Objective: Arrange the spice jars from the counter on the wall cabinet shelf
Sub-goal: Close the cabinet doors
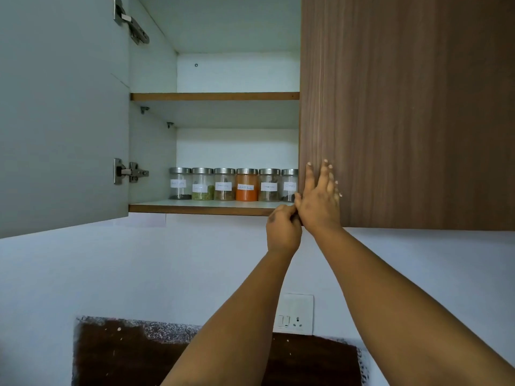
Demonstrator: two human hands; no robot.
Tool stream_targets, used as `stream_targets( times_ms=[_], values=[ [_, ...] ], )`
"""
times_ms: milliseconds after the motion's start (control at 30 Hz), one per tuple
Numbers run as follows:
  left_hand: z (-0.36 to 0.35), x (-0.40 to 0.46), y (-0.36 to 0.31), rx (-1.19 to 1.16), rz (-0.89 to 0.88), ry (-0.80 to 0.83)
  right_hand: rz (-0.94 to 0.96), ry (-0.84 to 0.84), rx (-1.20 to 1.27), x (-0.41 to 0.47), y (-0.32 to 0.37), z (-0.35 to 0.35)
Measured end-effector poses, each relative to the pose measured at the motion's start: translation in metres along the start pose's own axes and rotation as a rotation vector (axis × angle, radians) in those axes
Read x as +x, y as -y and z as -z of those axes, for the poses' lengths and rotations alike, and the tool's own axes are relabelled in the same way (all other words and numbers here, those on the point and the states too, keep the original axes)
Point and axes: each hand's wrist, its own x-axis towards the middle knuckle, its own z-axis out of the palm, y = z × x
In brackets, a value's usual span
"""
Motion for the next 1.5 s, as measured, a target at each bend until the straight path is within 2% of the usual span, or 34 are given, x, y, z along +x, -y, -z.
stream_targets(
  times_ms=[133,300,433,500,567,633,700,800,900,1033,1133,1233,1300,1367,1433,1500],
  values=[
    [-0.002,0.008,0.015,-0.032,-0.061,0.028,0.011,-0.019,-0.046,0.005,-0.005,-0.017],
    [-0.003,0.007,0.016,-0.096,-0.012,0.062,0.038,-0.004,-0.042,0.003,-0.012,-0.017],
    [0.009,-0.001,0.007,-0.193,0.16,0.207,0.053,0.122,0.005,-0.022,-0.021,-0.007],
    [0.02,-0.017,0.004,-0.319,0.288,0.312,0.046,0.233,0.021,-0.046,-0.025,-0.003],
    [0.038,-0.038,-0.002,-0.363,0.402,0.345,0.026,0.342,0.03,-0.074,-0.025,0.004],
    [0.062,-0.062,-0.009,-0.396,0.46,0.293,0.034,0.412,0.044,-0.104,-0.018,0.017],
    [0.088,-0.087,-0.014,-0.425,0.508,0.207,0.065,0.408,0.067,-0.133,-0.001,0.03],
    [0.129,-0.129,-0.019,-0.364,0.555,0.134,0.081,0.33,0.177,-0.171,0.043,0.054],
    [0.171,-0.162,-0.025,-0.274,0.526,0.152,0.122,0.22,0.257,-0.199,0.091,0.08],
    [0.237,-0.183,-0.031,-0.274,0.562,0.069,0.174,0.102,0.322,-0.224,0.148,0.112],
    [0.295,-0.186,-0.027,-0.257,0.59,-0.085,0.148,0.105,0.418,-0.225,0.197,0.138],
    [0.351,-0.177,-0.022,-0.291,0.667,-0.34,0.171,0.108,0.496,-0.224,0.251,0.159],
    [0.385,-0.168,-0.019,-0.401,0.701,-0.508,0.2,0.114,0.552,-0.222,0.288,0.17],
    [0.411,-0.165,-0.016,-0.49,0.583,-0.608,0.24,0.099,0.581,-0.218,0.319,0.177],
    [0.434,-0.162,-0.012,-0.449,0.395,-0.641,0.269,0.084,0.586,-0.214,0.349,0.183],
    [0.454,-0.157,-0.011,-0.451,0.278,-0.644,0.268,0.094,0.616,-0.212,0.377,0.186]
  ],
)
